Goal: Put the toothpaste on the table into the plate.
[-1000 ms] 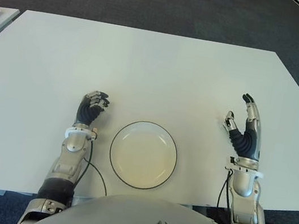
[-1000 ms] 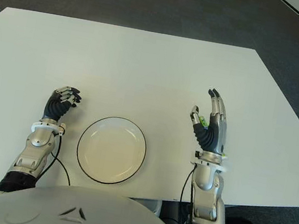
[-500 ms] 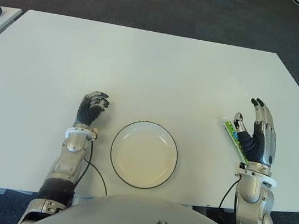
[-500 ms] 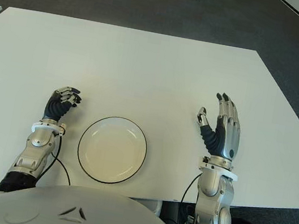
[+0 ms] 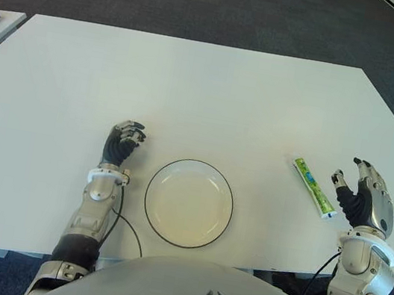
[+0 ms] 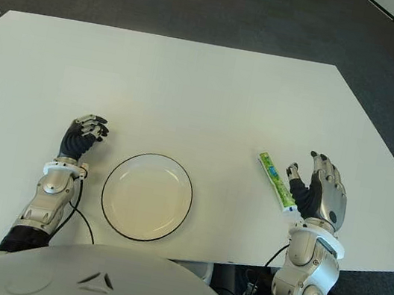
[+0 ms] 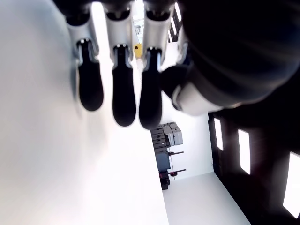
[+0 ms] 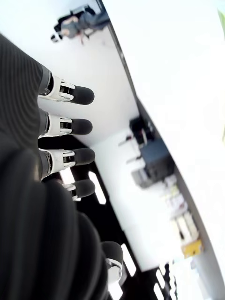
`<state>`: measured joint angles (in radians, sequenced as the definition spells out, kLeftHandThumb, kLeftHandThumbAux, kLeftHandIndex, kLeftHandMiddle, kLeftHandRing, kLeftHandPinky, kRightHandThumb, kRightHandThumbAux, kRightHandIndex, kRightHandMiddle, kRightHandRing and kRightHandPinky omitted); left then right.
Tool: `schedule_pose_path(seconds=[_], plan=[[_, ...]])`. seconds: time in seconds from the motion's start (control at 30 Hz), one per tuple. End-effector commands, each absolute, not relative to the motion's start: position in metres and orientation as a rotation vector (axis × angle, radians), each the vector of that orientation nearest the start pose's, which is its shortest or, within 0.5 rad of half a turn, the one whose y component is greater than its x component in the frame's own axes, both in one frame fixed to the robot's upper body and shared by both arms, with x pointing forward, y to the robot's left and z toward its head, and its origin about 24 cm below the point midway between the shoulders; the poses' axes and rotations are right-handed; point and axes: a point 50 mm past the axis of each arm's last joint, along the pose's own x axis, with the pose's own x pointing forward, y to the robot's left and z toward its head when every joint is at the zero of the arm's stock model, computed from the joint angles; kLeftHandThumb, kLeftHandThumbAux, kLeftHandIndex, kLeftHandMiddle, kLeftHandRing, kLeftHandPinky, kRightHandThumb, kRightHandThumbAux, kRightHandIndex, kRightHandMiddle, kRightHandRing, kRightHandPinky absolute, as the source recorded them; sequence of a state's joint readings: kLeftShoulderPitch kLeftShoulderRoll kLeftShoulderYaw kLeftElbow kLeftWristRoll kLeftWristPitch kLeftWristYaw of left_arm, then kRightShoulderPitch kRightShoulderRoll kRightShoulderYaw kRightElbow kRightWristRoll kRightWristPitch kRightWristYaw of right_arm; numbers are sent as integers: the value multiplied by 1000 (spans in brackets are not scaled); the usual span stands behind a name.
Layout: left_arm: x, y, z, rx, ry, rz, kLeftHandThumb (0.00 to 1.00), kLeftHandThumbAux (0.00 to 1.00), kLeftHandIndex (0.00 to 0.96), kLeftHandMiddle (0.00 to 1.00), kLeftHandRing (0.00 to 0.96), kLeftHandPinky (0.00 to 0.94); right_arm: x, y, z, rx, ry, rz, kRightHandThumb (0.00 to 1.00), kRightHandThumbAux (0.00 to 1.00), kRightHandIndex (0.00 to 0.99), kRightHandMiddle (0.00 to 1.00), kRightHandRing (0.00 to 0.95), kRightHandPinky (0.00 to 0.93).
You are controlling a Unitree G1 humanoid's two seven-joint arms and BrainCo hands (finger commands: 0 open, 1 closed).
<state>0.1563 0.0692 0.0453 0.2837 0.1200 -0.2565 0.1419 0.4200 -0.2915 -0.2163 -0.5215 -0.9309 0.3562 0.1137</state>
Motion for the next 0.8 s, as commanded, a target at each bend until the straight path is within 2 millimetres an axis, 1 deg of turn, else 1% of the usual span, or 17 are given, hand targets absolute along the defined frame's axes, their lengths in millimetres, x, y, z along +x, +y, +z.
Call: schedule_pose_path(seconds=[0.03, 0.33, 0.63, 0.8], plan=[[205, 187, -31, 195, 172, 174, 705, 720, 429, 523, 533, 543, 163, -273, 78, -1256, 389, -355, 551, 170, 0, 0, 0, 0], [204, 189, -34, 185, 189, 204, 705, 720, 429, 515, 522, 514, 163, -276, 77, -1260, 410, -360, 549, 176, 0, 0, 0, 0], [203, 190, -33, 176, 186, 246, 706, 720, 430, 526, 531, 540, 163, -276, 77, -1261, 411, -360, 549, 176, 0, 0, 0, 0], [202, 191, -33, 167, 199, 257, 706, 720, 430, 528, 530, 526, 163, -276, 77, -1261, 412, -360, 549, 176, 0, 0, 0, 0]])
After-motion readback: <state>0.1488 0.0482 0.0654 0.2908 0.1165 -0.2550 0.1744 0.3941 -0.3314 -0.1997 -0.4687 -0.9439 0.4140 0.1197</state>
